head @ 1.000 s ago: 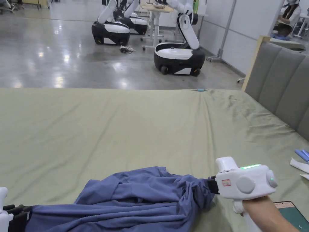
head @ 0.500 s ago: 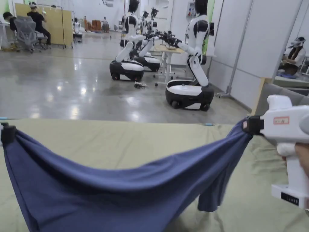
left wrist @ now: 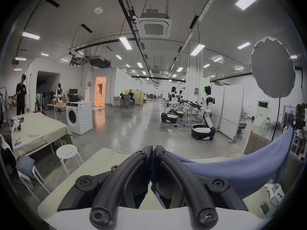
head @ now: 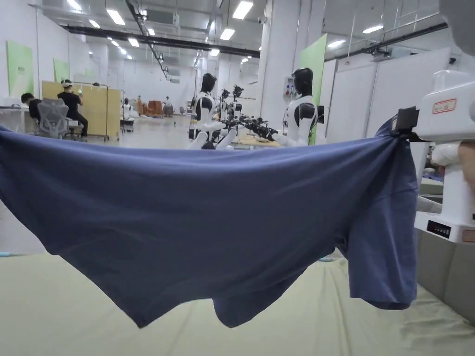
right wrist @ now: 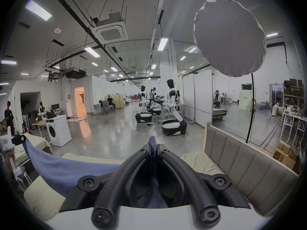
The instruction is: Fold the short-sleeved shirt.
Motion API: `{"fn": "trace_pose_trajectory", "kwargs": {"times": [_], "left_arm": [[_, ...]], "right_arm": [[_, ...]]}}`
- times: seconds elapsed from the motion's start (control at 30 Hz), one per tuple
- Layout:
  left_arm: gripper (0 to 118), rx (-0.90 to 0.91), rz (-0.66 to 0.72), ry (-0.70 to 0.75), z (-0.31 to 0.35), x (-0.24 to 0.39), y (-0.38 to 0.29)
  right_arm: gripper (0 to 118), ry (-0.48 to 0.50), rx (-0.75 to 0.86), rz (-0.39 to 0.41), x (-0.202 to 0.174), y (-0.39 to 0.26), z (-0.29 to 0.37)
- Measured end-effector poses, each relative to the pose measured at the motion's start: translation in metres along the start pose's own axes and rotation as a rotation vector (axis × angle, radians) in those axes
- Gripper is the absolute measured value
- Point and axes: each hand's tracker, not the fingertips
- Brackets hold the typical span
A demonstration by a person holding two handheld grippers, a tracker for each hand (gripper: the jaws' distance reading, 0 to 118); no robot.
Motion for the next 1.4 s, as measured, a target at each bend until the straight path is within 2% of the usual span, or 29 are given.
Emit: {"fn": "trace_pose_trajectory", "kwargs": {"times": [0.1, 0.2, 0.33, 0.4, 0.53, 0.67, 0.77, 0.8, 1.0, 1.17, 1.27, 1.33, 1.4], "left_arm": [[5, -0.030, -0.012, -0.004, -0.017, 0.004, -0.017], [5, -0.108, -0.026, 0.012, -0.048, -0.003, -0.059], [5, -0.203, 0.096, -0.039, -0.077, -0.021, -0.126], [5, -0.226, 0.152, -0.044, -0.081, -0.026, -0.153], [6, -0.292, 0.121, -0.052, -0.082, -0.035, -0.178], [5, -0.306, 0.133, -0.080, -0.049, -0.043, -0.189], [6, -0.360, 0.168, -0.139, -0.008, -0.047, -0.201], [5, -0.365, 0.165, -0.149, 0.005, -0.049, -0.207], [6, -0.482, 0.145, -0.197, 0.113, -0.067, -0.282], [6, -0.670, 0.071, -0.144, 0.168, -0.085, -0.394], [6, -0.788, 0.067, -0.080, 0.184, -0.084, -0.447], [6, -0.823, 0.043, -0.053, 0.186, -0.085, -0.465], [6, -0.808, 0.092, -0.061, 0.191, -0.078, -0.465]], "right_arm": [[7, -0.006, -0.023, 0.002, -0.004, -0.017, -0.020], [7, -0.024, -0.098, 0.004, -0.003, -0.062, -0.045], [7, -0.059, -0.174, -0.068, 0.006, -0.131, -0.070], [7, -0.058, -0.190, -0.065, 0.010, -0.159, -0.077], [7, -0.060, -0.249, -0.053, 0.014, -0.186, -0.068], [7, -0.056, -0.279, -0.045, 0.027, -0.202, -0.044], [7, -0.054, -0.294, 0.012, 0.032, -0.222, -0.005], [7, -0.046, -0.297, 0.009, 0.034, -0.230, 0.008], [7, 0.007, -0.396, 0.030, 0.062, -0.330, 0.098], [7, 0.009, -0.564, -0.056, 0.090, -0.452, 0.155], [7, -0.057, -0.639, -0.011, 0.096, -0.507, 0.174], [7, -0.072, -0.651, -0.047, 0.104, -0.519, 0.178], [7, -0.073, -0.637, -0.060, 0.104, -0.514, 0.180]]}}
